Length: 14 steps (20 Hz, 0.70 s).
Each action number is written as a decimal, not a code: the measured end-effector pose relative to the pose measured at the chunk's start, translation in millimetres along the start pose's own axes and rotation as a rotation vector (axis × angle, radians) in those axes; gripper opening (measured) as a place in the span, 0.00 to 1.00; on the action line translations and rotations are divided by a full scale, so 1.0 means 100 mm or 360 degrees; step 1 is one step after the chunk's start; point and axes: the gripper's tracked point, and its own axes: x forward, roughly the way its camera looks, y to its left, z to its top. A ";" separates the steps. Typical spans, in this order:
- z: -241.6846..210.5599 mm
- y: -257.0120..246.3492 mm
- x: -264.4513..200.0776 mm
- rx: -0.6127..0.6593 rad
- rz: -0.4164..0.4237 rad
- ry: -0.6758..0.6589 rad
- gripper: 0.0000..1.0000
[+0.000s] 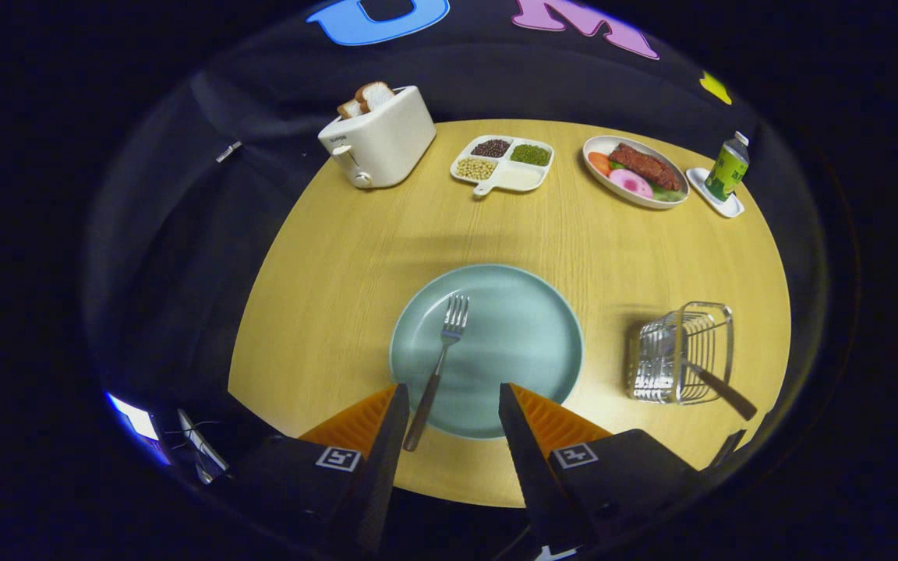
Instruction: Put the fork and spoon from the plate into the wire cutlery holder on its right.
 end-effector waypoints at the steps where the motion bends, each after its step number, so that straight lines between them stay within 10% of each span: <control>1: -0.03 0.04 0.09 0.0003 0.0001 0.0012 0.74; 14: -0.31 0.03 0.84 0.0019 -0.0138 0.0175 0.70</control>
